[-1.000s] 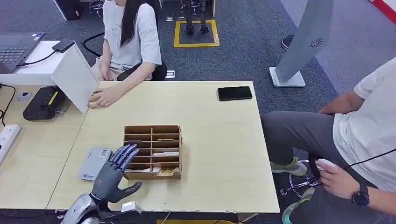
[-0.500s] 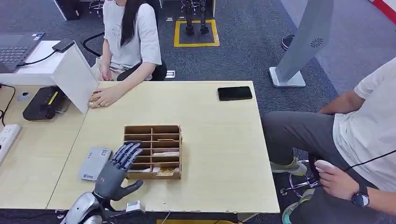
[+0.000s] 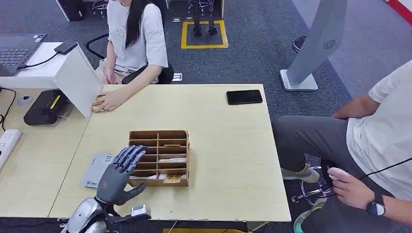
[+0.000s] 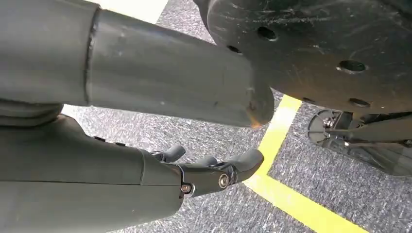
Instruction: Pass the card to the sensor for recognition and then transmit it.
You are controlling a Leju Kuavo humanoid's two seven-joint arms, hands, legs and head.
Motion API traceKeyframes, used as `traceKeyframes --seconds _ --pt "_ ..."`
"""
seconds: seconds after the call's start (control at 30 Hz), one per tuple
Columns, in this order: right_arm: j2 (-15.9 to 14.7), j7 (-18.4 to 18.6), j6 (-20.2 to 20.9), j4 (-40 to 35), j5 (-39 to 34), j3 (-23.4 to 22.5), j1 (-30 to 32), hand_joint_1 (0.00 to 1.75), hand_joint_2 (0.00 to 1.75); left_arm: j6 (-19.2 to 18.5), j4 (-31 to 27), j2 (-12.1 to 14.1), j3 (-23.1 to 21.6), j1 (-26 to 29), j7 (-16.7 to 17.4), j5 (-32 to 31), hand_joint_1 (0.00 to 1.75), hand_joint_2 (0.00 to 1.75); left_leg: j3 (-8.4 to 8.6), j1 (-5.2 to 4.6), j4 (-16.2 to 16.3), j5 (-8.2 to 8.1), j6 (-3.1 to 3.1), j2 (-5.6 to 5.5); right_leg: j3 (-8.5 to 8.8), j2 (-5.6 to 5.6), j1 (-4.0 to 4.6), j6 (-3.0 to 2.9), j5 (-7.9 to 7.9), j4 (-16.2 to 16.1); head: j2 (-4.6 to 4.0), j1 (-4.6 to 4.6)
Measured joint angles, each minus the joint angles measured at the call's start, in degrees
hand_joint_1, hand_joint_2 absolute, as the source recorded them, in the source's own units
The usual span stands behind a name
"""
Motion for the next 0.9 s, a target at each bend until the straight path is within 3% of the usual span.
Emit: traceKeyframes --seconds 0.83,0.87,0.9 --pt "0.0 -0.6 0.0 0.0 0.0 0.0 -0.1 0.00 0.00 0.0 0.6 -0.5 1.4 0.2 0.4 0.5 0.00 1.75 0.00 0.00 0.0 0.00 0.00 0.00 0.00 0.00 0.00 0.00 0.00 0.0 0.00 0.00" --pt "0.0 -0.6 0.0 0.0 0.0 0.0 -0.1 0.00 0.00 0.0 0.6 -0.5 1.4 0.2 0.4 0.5 1.75 1.75 0.00 0.00 0.0 0.00 0.00 0.00 0.00 0.00 0.00 0.00 0.00 0.0 0.00 0.00" --pt "0.0 -0.6 0.0 0.0 0.0 0.0 -0.1 0.00 0.00 0.0 0.6 -0.5 1.4 0.2 0.4 0.5 1.75 1.75 0.00 0.00 0.0 0.00 0.00 0.00 0.00 0.00 0.00 0.00 0.00 0.0 0.00 0.00"
